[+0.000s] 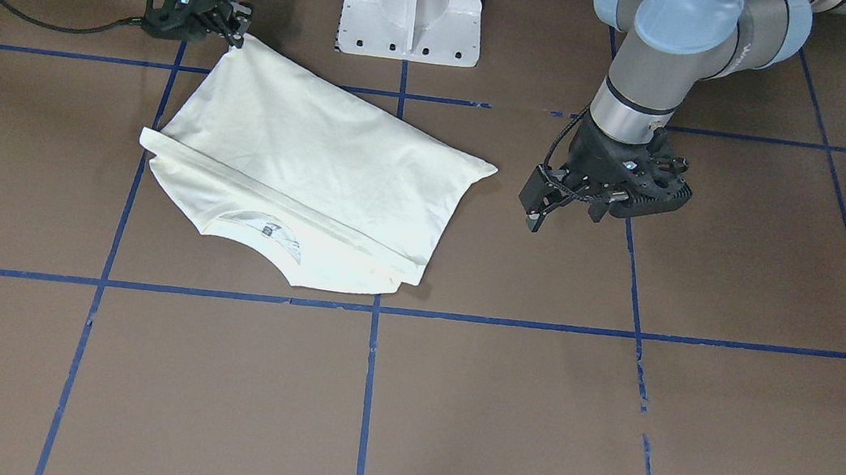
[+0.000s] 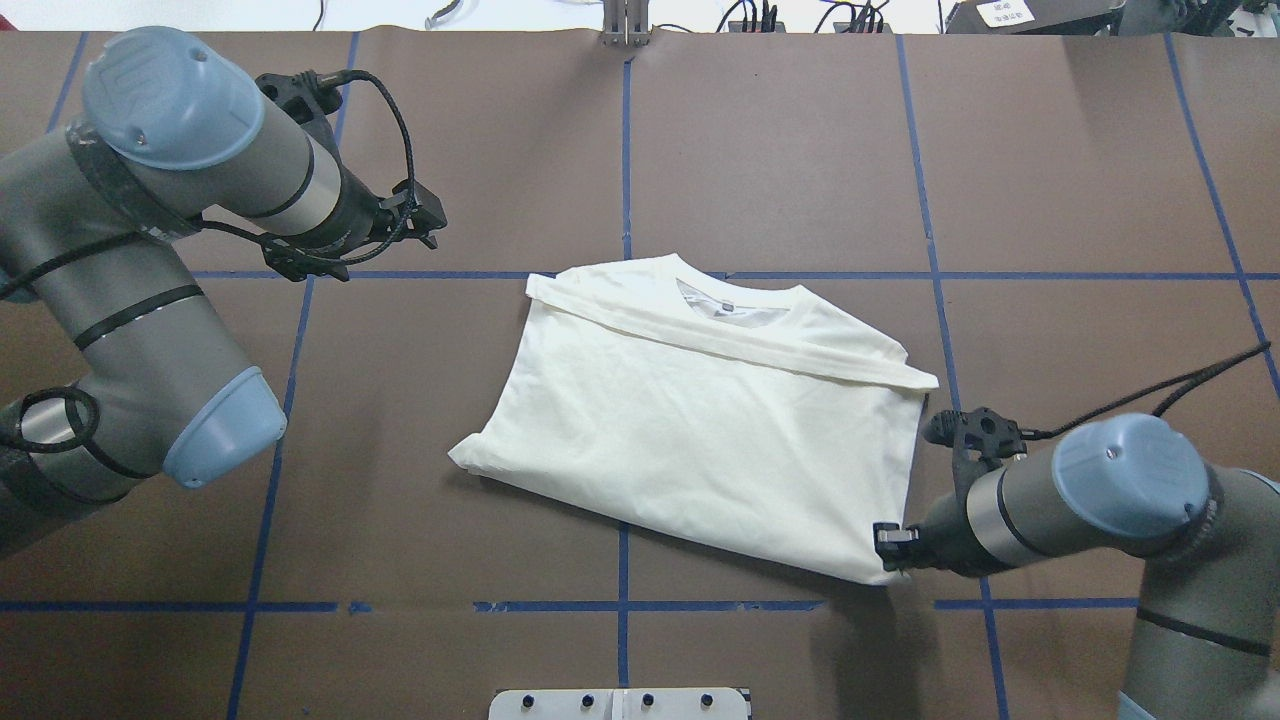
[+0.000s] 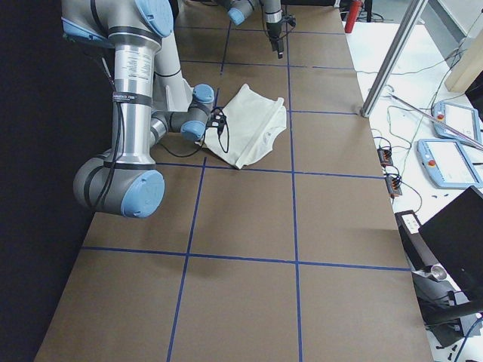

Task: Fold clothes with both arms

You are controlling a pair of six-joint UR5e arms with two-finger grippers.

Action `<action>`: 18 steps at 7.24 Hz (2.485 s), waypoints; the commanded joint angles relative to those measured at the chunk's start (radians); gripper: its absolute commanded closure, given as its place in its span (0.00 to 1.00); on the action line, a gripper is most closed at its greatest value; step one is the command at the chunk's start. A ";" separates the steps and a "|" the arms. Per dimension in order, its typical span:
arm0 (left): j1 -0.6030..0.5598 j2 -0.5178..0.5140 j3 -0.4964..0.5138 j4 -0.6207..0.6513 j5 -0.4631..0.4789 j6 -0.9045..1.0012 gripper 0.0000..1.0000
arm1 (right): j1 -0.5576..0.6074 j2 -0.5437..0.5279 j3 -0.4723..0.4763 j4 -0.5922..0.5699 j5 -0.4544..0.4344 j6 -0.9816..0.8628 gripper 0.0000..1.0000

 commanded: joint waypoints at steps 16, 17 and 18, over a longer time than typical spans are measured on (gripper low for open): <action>0.330 -0.001 0.138 -0.190 0.102 -0.346 1.00 | 0.258 0.227 0.047 0.000 -0.011 0.046 0.00; 0.279 -0.009 0.147 -0.190 0.100 -0.344 1.00 | 0.261 0.227 0.047 -0.001 -0.010 0.046 0.00; 0.208 -0.045 0.193 -0.192 0.102 -0.294 1.00 | 0.262 0.227 0.044 -0.001 -0.010 0.046 0.00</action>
